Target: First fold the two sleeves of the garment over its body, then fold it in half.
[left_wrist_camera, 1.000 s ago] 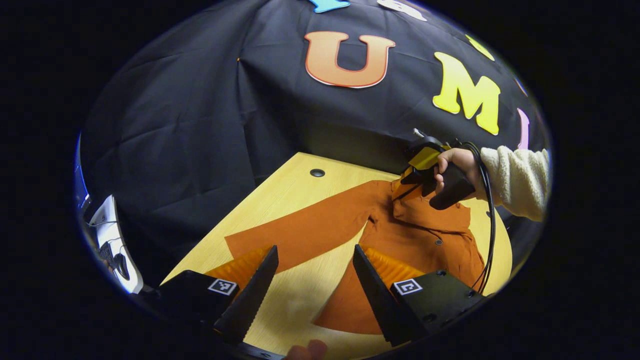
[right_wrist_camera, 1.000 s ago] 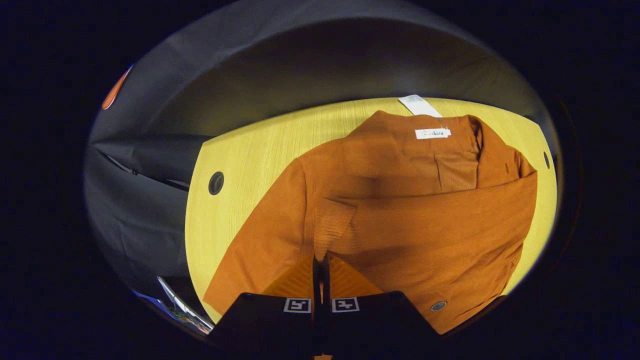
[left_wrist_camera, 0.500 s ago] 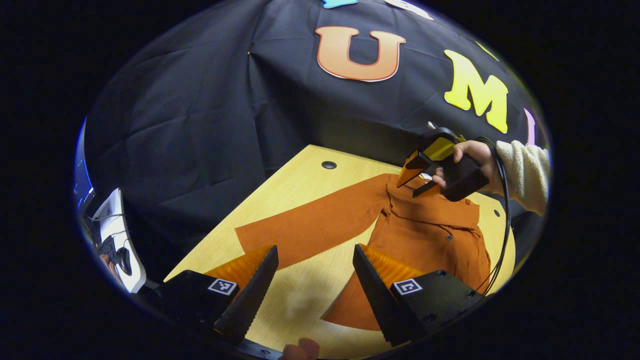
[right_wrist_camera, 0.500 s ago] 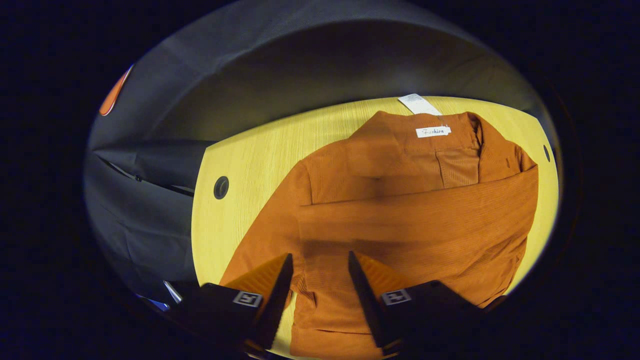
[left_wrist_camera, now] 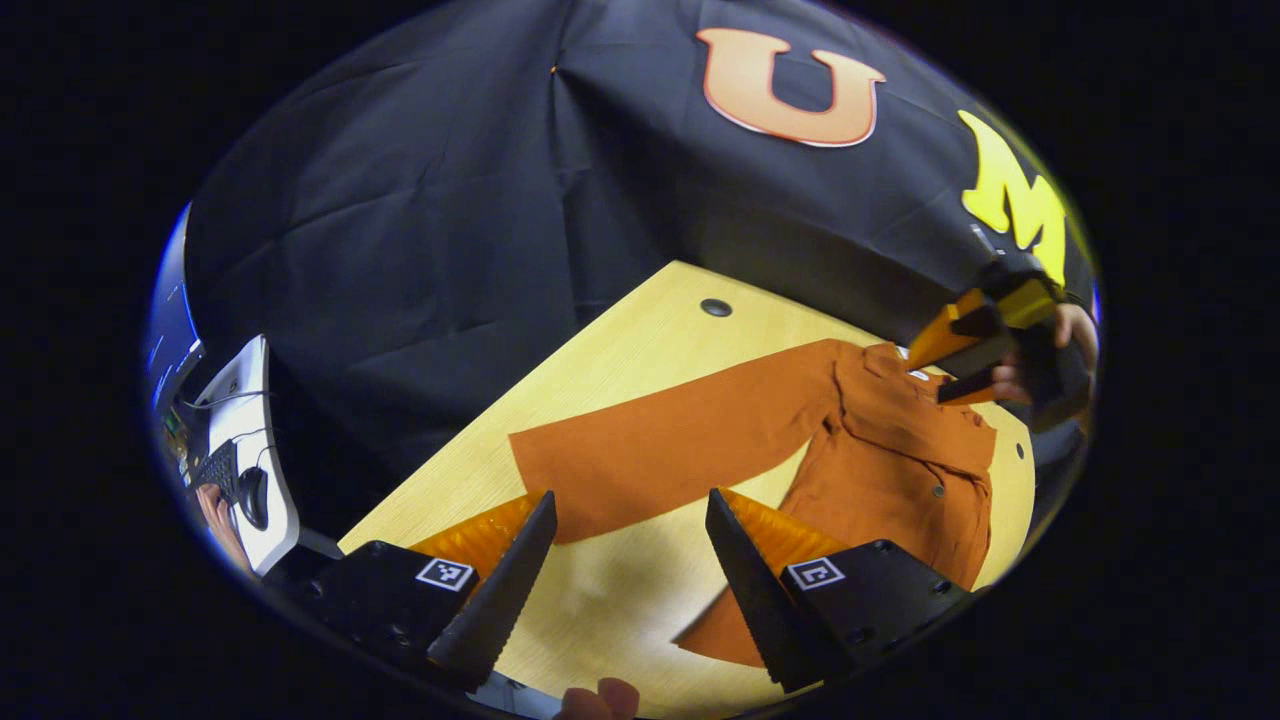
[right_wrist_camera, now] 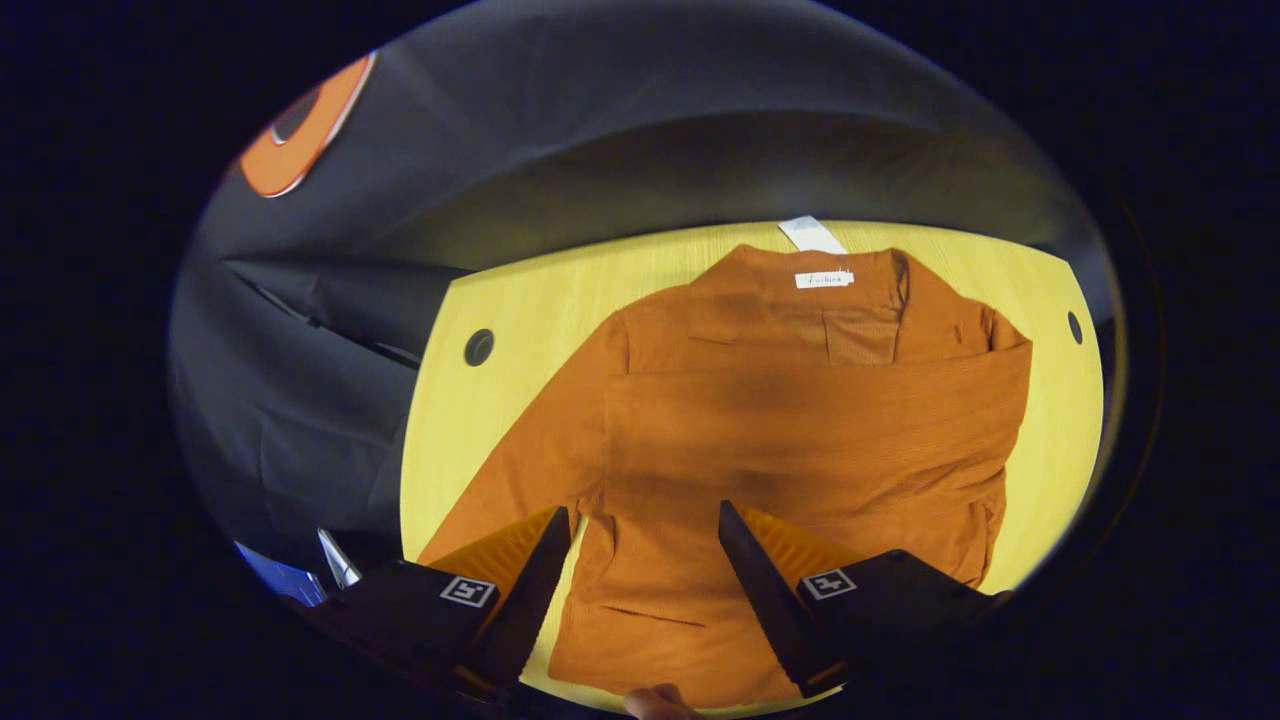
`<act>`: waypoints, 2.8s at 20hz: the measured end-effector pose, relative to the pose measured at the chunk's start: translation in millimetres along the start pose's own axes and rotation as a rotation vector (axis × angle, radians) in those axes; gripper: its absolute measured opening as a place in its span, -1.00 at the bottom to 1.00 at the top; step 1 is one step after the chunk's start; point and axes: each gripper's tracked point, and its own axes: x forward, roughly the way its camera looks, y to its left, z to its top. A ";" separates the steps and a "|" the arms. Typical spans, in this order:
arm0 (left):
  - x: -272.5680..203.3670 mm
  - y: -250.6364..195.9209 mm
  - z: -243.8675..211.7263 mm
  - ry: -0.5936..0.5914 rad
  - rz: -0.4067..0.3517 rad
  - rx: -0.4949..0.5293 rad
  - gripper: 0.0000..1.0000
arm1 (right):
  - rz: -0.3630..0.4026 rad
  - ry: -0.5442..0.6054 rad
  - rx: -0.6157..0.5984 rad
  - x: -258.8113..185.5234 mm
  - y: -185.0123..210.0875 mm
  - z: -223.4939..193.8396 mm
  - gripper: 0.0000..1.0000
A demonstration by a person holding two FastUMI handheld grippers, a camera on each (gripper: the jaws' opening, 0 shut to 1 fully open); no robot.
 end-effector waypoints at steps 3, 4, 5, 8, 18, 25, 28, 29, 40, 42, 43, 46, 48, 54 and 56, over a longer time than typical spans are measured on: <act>18.5 8.5 -11.1 0.093 0.041 -0.065 0.95 | 0.078 -0.047 -0.018 -43.6 1.7 -8.9 0.89; 23.5 12.8 -14.1 0.126 0.065 -0.076 1.00 | 0.078 -0.069 -0.040 -56.1 -4.5 -10.7 0.89; 27.5 14.1 -17.1 0.161 0.090 -0.084 0.95 | 0.078 -0.087 -0.067 -66.0 -11.2 -13.9 0.89; 47.2 25.8 -14.6 0.193 0.168 -0.093 0.95 | 0.106 -0.090 -0.066 -91.3 -27.2 -37.2 0.79; 89.6 49.0 -47.5 0.505 0.246 -0.228 0.86 | 0.087 -0.121 -0.106 -106.4 -116.6 -114.2 0.79; 96.0 50.5 -43.3 0.614 0.228 -0.364 0.74 | 0.088 -0.119 -0.013 -97.7 -155.5 -138.5 0.89; 98.7 49.2 -42.3 0.701 0.206 -0.375 0.72 | 0.088 -0.130 0.009 -98.2 -167.2 -146.4 0.79; 99.0 49.0 -42.3 0.719 0.198 -0.372 0.84 | 0.086 -0.132 0.017 -99.4 -170.2 -149.6 0.77; 103.0 32.2 -36.2 0.740 0.133 -0.373 -0.86 | 0.042 -0.187 -0.043 -162.0 -192.7 -175.9 0.79; 102.8 22.1 -30.0 0.727 0.108 -0.356 -0.93 | 0.027 -0.189 -0.037 -169.3 -201.3 -181.4 0.89; 103.6 17.8 -25.9 0.714 0.094 -0.345 -0.94 | 0.026 -0.189 -0.031 -177.0 -203.2 -182.9 0.89; 94.3 -8.7 -4.7 0.673 0.042 -0.316 -0.94 | 0.018 -0.192 -0.021 -185.9 -212.9 -190.7 0.89; 87.8 -30.8 15.7 0.639 0.002 -0.290 -0.94 | 0.023 -0.195 -0.017 -191.1 -216.0 -192.4 0.89; 65.2 -121.9 78.8 0.538 -0.095 -0.179 -0.94 | 0.035 -0.222 0.000 -207.5 -238.4 -189.7 0.89; 58.5 -159.1 92.9 0.520 -0.132 -0.152 -0.94 | 0.038 -0.233 0.015 -212.6 -247.4 -185.6 0.90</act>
